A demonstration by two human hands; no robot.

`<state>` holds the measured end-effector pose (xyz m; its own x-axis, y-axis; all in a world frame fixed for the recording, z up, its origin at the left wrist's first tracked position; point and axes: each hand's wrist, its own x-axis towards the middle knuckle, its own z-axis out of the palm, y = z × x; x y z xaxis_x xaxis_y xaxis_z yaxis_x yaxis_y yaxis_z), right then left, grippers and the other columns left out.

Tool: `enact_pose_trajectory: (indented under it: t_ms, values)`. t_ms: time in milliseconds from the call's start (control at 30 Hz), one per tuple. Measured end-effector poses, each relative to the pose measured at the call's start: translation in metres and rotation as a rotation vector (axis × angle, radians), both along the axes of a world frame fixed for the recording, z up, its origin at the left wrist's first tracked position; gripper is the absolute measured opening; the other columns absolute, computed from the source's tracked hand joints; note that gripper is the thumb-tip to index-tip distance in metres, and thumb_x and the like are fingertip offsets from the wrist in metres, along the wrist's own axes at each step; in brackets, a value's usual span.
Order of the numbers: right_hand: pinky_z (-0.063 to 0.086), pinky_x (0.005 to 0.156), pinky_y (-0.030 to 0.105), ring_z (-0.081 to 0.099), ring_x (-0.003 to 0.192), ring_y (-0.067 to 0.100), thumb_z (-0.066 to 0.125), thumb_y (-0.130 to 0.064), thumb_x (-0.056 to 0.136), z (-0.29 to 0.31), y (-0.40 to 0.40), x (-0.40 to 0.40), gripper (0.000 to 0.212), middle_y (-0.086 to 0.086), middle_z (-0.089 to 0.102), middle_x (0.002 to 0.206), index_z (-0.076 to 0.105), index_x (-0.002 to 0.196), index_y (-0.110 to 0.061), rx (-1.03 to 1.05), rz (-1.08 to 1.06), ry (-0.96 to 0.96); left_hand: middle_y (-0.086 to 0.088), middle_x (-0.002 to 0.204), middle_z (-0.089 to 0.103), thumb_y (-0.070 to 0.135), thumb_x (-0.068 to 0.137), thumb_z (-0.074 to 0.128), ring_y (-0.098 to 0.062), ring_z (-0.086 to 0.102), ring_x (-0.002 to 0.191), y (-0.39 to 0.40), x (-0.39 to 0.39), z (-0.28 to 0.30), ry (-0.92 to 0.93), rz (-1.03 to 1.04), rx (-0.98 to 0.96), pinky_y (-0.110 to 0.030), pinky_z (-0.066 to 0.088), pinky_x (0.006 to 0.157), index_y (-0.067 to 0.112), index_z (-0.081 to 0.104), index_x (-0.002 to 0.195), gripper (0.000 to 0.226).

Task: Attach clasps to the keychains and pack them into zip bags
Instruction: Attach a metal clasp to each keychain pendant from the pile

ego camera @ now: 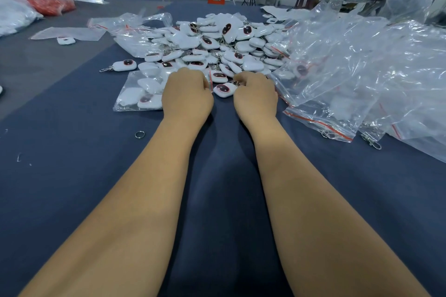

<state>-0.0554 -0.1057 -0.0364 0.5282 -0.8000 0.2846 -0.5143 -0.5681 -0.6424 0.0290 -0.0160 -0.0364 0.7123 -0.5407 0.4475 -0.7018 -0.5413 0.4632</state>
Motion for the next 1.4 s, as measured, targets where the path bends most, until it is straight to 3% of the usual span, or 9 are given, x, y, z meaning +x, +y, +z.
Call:
enact_pose_trajectory:
  t_ms: [167,333,467,600,733,833,1033,1233,1400]
  values:
    - [0.027,0.099,0.036,0.038,0.127,0.029,0.042,-0.007,0.089,-0.003,0.002,0.000,0.059,0.004,0.050,0.142,0.047,0.143,-0.031,-0.082,0.164,0.158,-0.014,0.116,0.053,0.013,0.090,0.048,-0.031,0.055,0.101,-0.004,-0.007,-0.003,0.003,-0.090,0.093,-0.031,0.036,0.073,0.014,0.068,0.110,0.029]
    - [0.027,0.099,0.039,0.035,0.124,0.033,0.047,-0.041,0.094,-0.005,-0.001,0.005,0.039,0.012,0.045,0.130,0.063,0.120,-0.017,-0.108,0.011,0.275,-0.018,0.123,0.045,0.016,0.093,0.045,-0.034,0.045,0.112,-0.008,-0.016,-0.004,-0.069,-0.050,0.191,-0.035,0.034,0.072,0.006,0.058,0.118,0.030]
    - [0.035,0.098,0.039,0.044,0.119,0.032,0.055,-0.034,0.092,-0.004,-0.004,0.004,0.035,0.012,0.054,0.123,0.053,0.116,-0.009,0.025,-0.055,-0.004,-0.016,0.146,0.027,0.013,0.091,0.049,-0.032,0.028,0.129,-0.013,-0.024,-0.007,-0.195,-0.139,0.112,-0.035,0.033,0.081,0.009,0.053,0.124,0.033]
    - [0.038,0.070,0.028,0.054,0.085,0.020,0.065,-0.019,0.087,0.000,-0.008,-0.002,0.024,-0.011,0.052,0.081,0.045,0.099,-0.013,0.280,-0.123,-0.461,-0.009,0.154,0.018,0.003,0.089,0.049,-0.023,0.020,0.141,-0.021,-0.031,-0.007,0.123,-0.386,-0.146,-0.022,0.022,0.106,0.012,0.037,0.147,0.060]
    - [0.053,0.082,0.040,0.064,0.088,0.026,0.072,-0.017,0.082,0.003,-0.006,-0.001,0.025,0.004,0.066,0.091,0.052,0.096,-0.015,0.397,-0.107,-0.656,-0.003,0.141,0.041,-0.002,0.088,0.047,-0.007,0.044,0.126,-0.025,-0.025,-0.004,0.564,-0.396,-0.328,-0.021,0.038,0.103,0.019,0.040,0.143,0.060]
    - [0.056,0.078,0.040,0.067,0.079,0.023,0.071,-0.013,0.084,0.000,-0.005,0.003,0.019,0.011,0.071,0.091,0.059,0.100,-0.011,0.453,-0.021,-0.663,0.008,0.114,0.058,0.008,0.092,0.050,0.005,0.057,0.096,-0.024,-0.015,-0.003,0.788,-0.287,-0.514,-0.016,0.047,0.081,0.022,0.047,0.134,0.044]
    - [0.054,0.063,0.023,0.065,0.075,0.018,0.058,0.004,0.090,0.003,0.000,0.004,0.019,0.011,0.069,0.096,0.060,0.103,-0.009,0.635,0.239,-0.679,-0.024,0.113,0.060,0.017,0.093,0.044,-0.018,0.054,0.072,-0.024,-0.002,-0.002,0.925,-0.116,-0.697,-0.033,0.043,0.063,0.010,0.054,0.126,0.035]
    - [0.059,0.066,0.024,0.067,0.083,0.024,0.055,0.010,0.089,0.006,0.005,0.006,0.023,0.020,0.067,0.104,0.059,0.103,-0.008,0.759,0.365,-0.672,0.000,0.085,0.064,0.005,0.095,0.043,-0.006,0.062,0.069,-0.016,-0.005,0.011,1.082,-0.206,-1.043,-0.020,0.051,0.059,0.014,0.065,0.096,0.024]
    - [0.058,0.060,0.025,0.067,0.069,0.021,0.053,0.012,0.087,0.007,0.006,0.006,0.028,0.015,0.067,0.096,0.058,0.105,-0.009,0.753,0.370,-0.639,-0.007,0.084,0.068,0.022,0.096,0.051,-0.018,0.057,0.063,-0.011,-0.010,0.014,1.359,-0.400,-0.858,-0.026,0.040,0.052,0.014,0.065,0.089,0.017]
